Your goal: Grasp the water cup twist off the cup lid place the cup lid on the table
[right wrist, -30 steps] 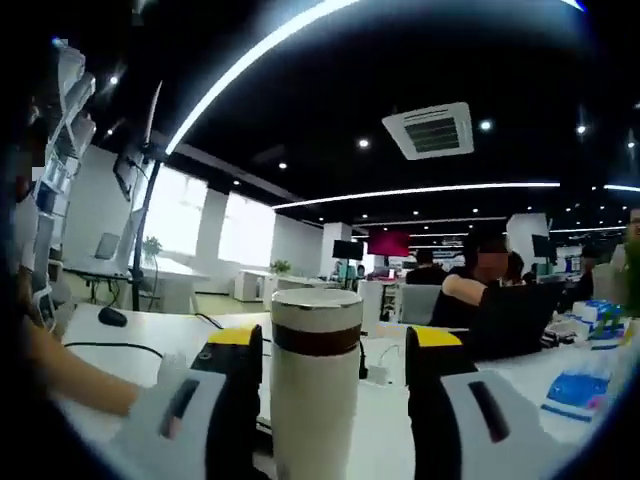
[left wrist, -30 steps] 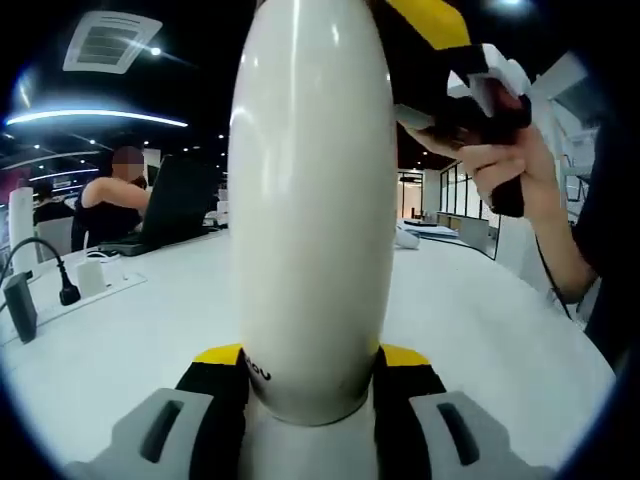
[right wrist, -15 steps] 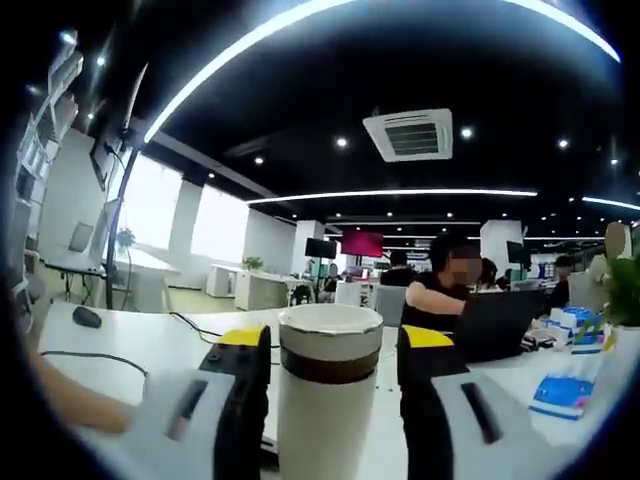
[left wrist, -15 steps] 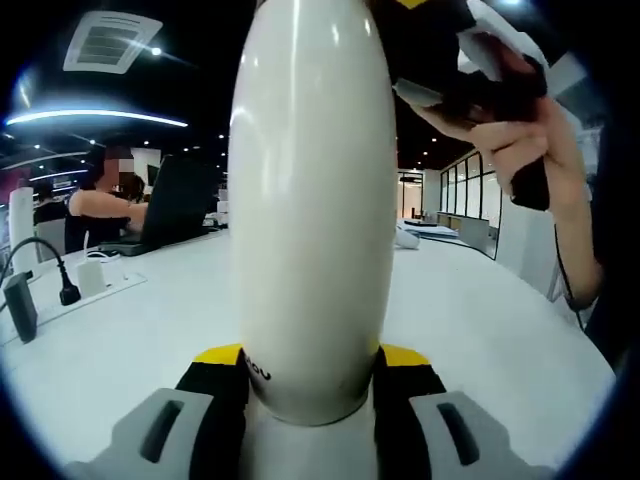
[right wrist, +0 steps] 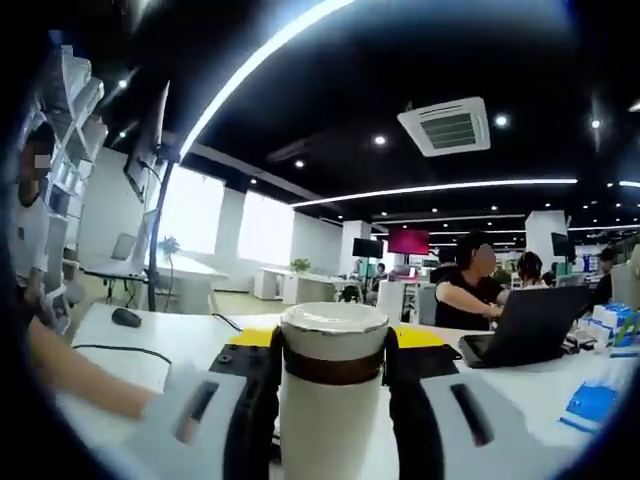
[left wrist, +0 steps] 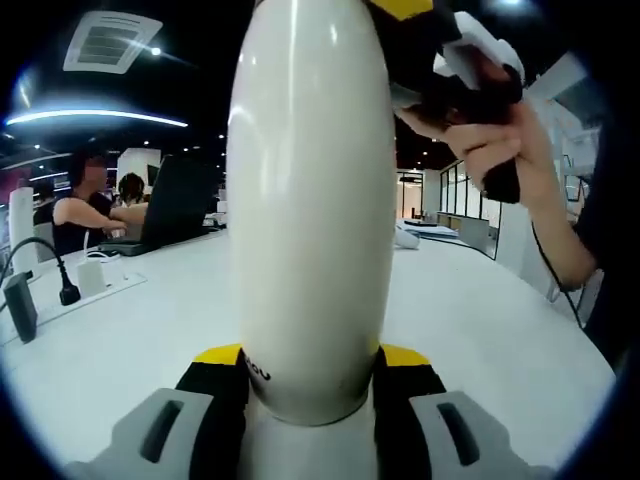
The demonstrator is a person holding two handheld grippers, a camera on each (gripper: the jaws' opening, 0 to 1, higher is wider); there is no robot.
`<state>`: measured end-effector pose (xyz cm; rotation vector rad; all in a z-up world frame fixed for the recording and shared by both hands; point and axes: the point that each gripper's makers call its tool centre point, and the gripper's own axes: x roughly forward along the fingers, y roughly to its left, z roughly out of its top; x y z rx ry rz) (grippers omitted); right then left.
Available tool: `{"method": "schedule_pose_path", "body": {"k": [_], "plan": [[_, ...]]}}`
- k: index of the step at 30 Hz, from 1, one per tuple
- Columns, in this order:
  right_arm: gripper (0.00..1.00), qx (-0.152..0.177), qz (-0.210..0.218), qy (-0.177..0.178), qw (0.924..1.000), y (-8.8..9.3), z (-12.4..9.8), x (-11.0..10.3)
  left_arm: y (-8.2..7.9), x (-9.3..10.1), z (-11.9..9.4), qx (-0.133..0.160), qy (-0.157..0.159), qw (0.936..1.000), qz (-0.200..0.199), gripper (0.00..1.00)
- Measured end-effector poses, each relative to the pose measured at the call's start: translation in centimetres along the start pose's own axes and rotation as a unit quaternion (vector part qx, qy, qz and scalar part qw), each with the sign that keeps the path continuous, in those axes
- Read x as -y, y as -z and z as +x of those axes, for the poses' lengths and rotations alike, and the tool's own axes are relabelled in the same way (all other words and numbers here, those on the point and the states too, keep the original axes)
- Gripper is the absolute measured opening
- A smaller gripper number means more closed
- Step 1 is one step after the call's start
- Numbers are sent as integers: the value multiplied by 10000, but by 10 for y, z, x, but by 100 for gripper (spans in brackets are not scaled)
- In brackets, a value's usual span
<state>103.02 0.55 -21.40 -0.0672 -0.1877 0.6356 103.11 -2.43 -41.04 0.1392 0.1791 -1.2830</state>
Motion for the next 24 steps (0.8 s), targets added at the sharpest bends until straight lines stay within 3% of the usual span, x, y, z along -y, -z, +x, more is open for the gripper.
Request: {"method": "schedule_pose_path", "body": {"k": [8, 18, 24], "plan": [[44, -3, 189, -997, 9948, -1, -1, -2, 0, 1, 1, -4, 1, 10000, -2, 51], [44, 120, 666, -2097, 9754, 0, 0, -3, 0, -2, 1, -7, 4, 10000, -6, 51], [44, 136, 862, -2498, 9644, 1, 2, -4, 2, -6, 3, -9, 2, 10000, -10, 51]]}}
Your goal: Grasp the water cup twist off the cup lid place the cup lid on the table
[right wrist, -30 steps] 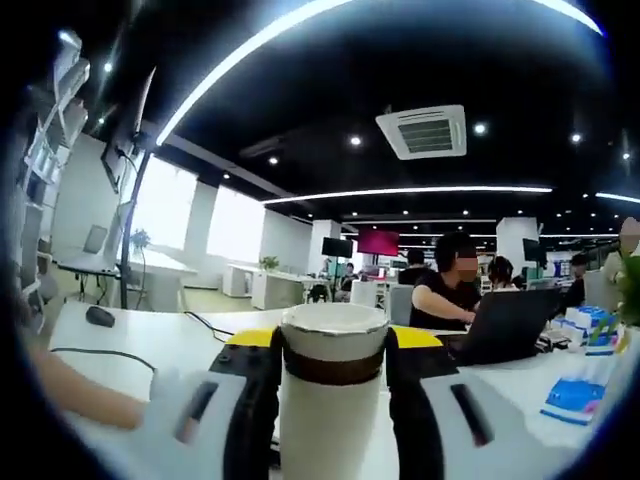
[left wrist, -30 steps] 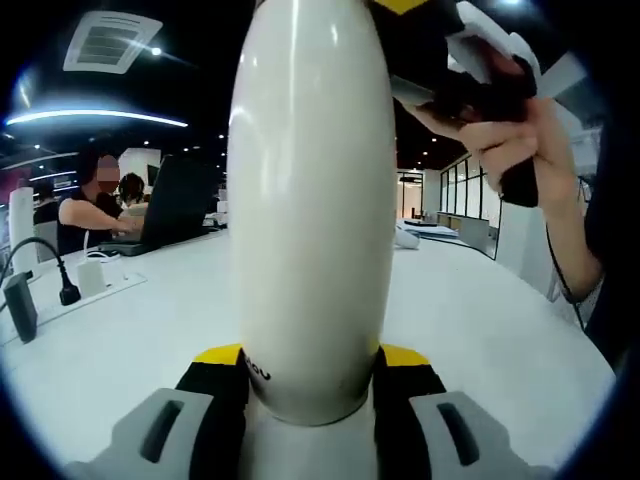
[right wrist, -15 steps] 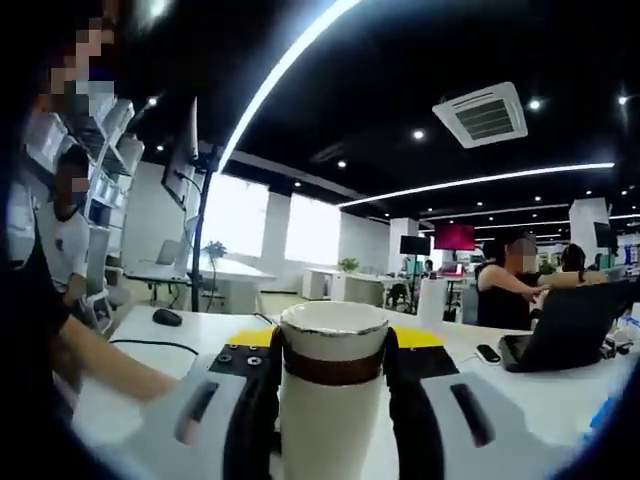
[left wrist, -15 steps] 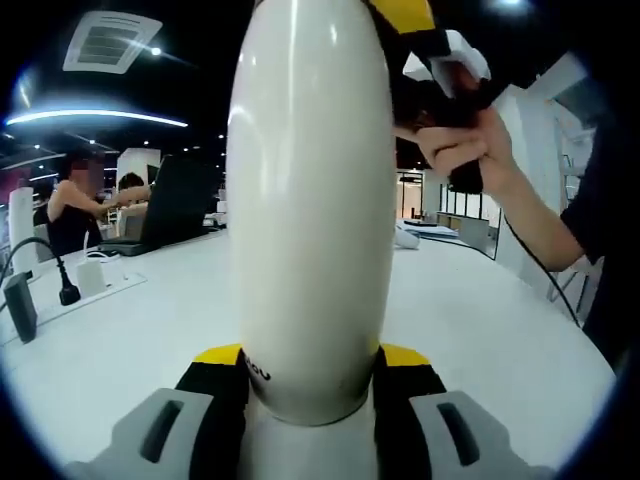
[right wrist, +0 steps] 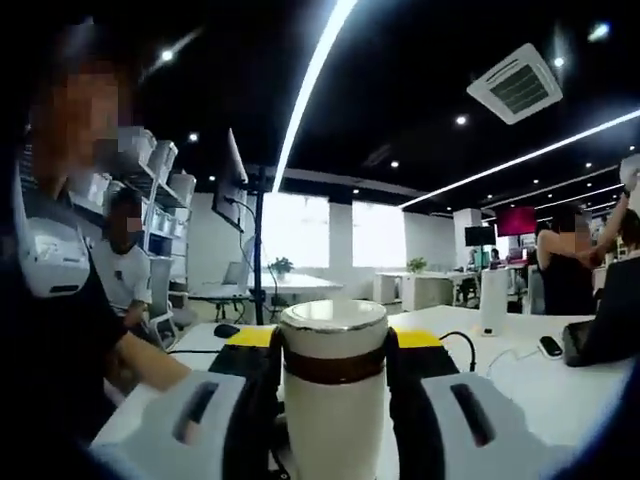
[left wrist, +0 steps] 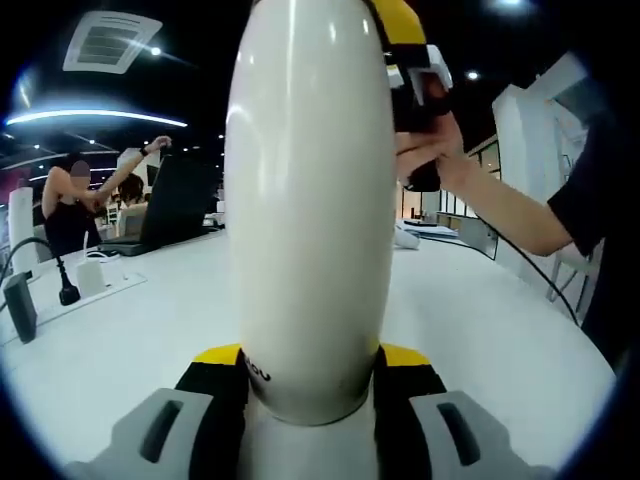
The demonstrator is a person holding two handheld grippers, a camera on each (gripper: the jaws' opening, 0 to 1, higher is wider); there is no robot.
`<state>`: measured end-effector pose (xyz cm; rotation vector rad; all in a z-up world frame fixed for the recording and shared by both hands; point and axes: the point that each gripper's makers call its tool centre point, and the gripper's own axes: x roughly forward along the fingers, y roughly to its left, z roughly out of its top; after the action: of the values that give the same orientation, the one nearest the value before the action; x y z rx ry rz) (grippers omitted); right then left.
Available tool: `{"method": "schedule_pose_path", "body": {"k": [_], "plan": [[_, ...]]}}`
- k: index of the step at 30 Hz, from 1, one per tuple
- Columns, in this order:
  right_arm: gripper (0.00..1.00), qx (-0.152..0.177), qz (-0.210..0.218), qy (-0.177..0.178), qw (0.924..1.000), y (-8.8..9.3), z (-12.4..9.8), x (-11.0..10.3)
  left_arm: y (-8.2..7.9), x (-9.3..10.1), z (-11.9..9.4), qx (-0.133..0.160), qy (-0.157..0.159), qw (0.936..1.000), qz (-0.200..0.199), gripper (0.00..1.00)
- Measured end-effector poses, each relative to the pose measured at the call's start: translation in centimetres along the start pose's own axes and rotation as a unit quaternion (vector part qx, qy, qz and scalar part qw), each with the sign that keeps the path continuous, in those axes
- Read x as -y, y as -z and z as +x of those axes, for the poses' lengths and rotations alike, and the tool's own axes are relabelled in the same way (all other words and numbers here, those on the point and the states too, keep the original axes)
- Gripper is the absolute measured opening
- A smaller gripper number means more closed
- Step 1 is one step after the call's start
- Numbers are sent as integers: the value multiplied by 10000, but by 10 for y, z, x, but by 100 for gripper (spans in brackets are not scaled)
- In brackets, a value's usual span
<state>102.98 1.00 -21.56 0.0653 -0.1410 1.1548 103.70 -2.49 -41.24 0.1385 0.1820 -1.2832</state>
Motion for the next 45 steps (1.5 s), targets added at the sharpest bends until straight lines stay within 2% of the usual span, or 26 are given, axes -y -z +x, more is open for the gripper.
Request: {"method": "schedule_pose_path", "body": {"k": [2, 5, 9, 13, 15, 19, 20, 21, 22, 24, 27, 29, 32, 34, 37, 38, 40, 42, 45], "plan": [[44, 33, 3, 20, 10000, 0, 0, 0, 0, 0, 0, 1, 0, 10000, 0, 51], [45, 113, -84, 244, 9996, 0, -1, 0, 0, 1, 0, 3, 3, 10000, 4, 52], [59, 88, -234, 823, 9963, 3, -4, 3, -1, 3, 0, 7, 21, 10000, 10, 51], [59, 267, -333, 1459, 9884, 0, -9, -5, -1, 4, -1, 9, 17, 10000, 14, 51], [59, 329, -397, 1663, 9847, -1, -11, -12, -2, 5, -1, 9, 12, 10000, 12, 51], [56, 169, -654, 2508, 9657, 7, -19, -18, -2, 6, -2, 12, 11, 10000, 13, 51], [55, 151, -823, 2737, 9582, 7, -22, -19, -2, 6, -2, 12, 11, 10000, 14, 51], [54, 22, -1166, 3065, 9447, 8, -25, -20, -2, 6, -2, 12, 11, 10000, 14, 51], [53, -1, -1361, 3176, 9384, 7, -25, -24, -2, 6, -2, 11, 10, 10000, 13, 51], [53, 54, -1378, 3221, 9366, 6, -18, -33, -2, 4, -2, 11, 6, 10000, 12, 51], [54, 9, -1516, 3375, 9290, 2, -12, -34, -2, 3, -2, 11, 0, 10000, 7, 51], [54, 75, -1533, 3492, 9244, -4, -11, -29, -2, 2, -2, 13, -6, 10000, 9, 51], [54, 208, -1265, 3724, 9192, -11, -17, -15, -2, 2, -2, 13, -9, 10000, 9, 51], [54, 216, -1243, 3828, 9152, -14, -21, -7, -2, 3, -2, 13, -11, 10000, 9, 51], [53, 166, -1202, 3828, 9158, -13, -23, -1, -2, 4, -3, 14, -14, 10000, 11, 51], [53, 174, -1099, 3760, 9199, -13, -21, 0, -2, 5, -3, 13, -14, 10000, 10, 51], [52, 136, -1107, 3706, 9221, -12, -19, 0, -2, 5, -3, 12, -14, 10000, 10, 51], [47, 24, -1165, 3513, 9290, -10, -13, -3, -1, 6, -3, 13, -12, 10000, 11, 51], [44, -20, -1196, 3427, 9318, -10, -10, -2, -1, 7, -3, 9, -12, 10000, 8, 51]]}}
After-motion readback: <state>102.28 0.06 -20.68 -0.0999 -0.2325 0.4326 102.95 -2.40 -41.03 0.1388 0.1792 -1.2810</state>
